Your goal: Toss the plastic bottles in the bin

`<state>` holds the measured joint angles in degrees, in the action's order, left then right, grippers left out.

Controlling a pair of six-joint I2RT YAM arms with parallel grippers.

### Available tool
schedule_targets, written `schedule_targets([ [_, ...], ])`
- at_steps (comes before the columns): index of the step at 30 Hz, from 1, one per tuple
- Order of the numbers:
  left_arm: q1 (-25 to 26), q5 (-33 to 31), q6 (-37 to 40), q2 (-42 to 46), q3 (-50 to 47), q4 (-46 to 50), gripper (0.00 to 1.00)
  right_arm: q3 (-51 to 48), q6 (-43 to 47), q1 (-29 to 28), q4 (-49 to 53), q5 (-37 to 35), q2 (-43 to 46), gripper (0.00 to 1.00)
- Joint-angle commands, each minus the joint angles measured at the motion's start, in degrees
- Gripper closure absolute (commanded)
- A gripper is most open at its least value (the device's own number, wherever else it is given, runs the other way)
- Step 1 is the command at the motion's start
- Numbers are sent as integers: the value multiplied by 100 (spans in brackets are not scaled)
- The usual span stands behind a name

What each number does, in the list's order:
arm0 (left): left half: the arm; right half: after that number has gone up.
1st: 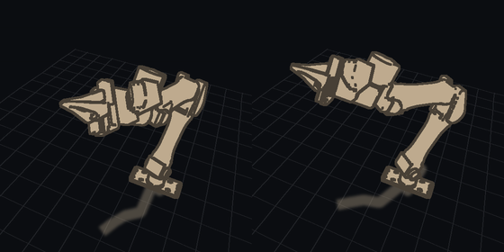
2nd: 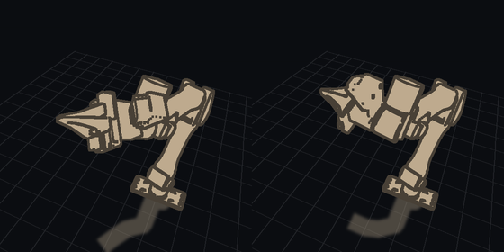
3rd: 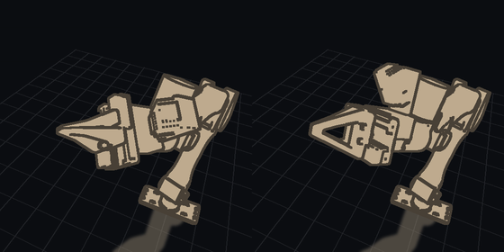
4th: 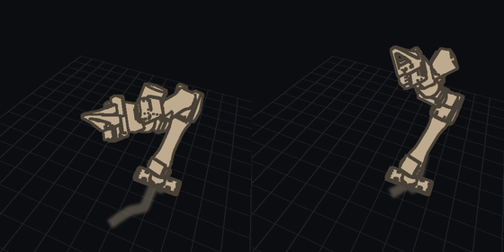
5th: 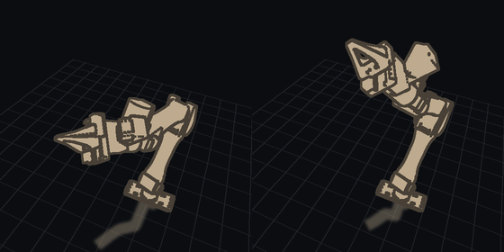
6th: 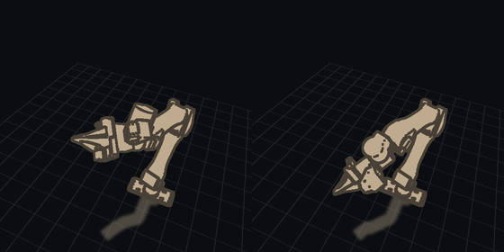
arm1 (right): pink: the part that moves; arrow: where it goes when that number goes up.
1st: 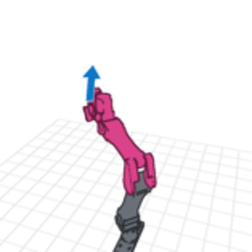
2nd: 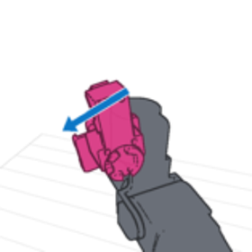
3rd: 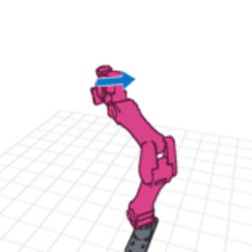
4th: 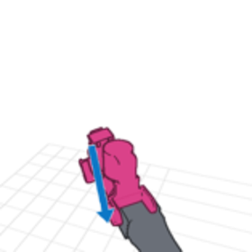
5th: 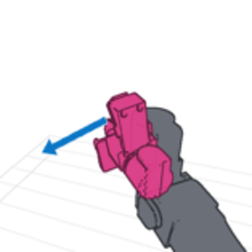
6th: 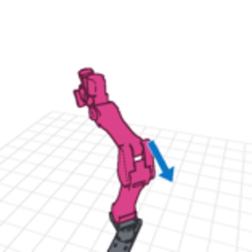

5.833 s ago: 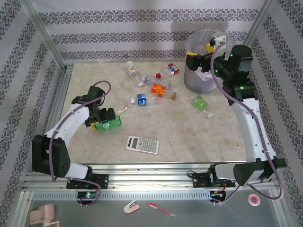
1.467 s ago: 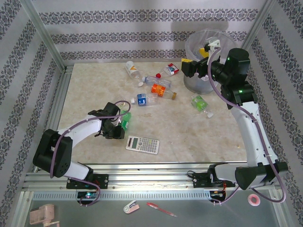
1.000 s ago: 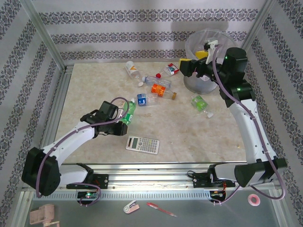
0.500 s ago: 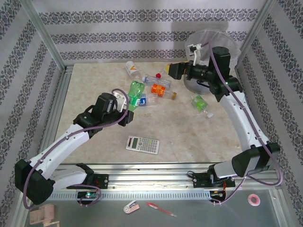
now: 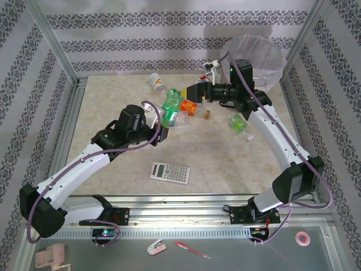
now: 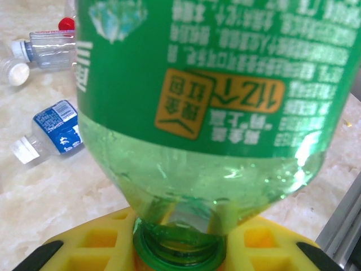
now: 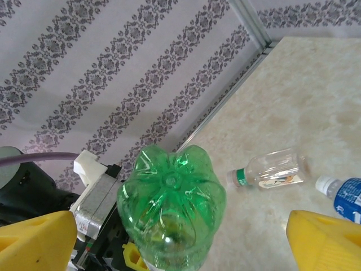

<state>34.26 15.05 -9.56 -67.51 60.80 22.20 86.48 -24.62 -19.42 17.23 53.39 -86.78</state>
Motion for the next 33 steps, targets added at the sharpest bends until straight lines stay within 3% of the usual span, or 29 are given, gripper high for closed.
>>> schedule_targets([
  [1, 132, 101, 163, -41, 232, -260, 83, 136, -53, -96, -14, 178, -93, 5],
  [16, 296, 138, 286, -287, 444, -277, 85, 254, 98, -378, 72, 440, -218, 8],
  [25, 327, 85, 306, -293, 443, -312, 85, 291, 96, -412, 121, 598, -257, 28],
  [33, 345, 97, 300, -224, 348, -390, 84, 321, 146, -413, 142, 585, -242, 38],
])
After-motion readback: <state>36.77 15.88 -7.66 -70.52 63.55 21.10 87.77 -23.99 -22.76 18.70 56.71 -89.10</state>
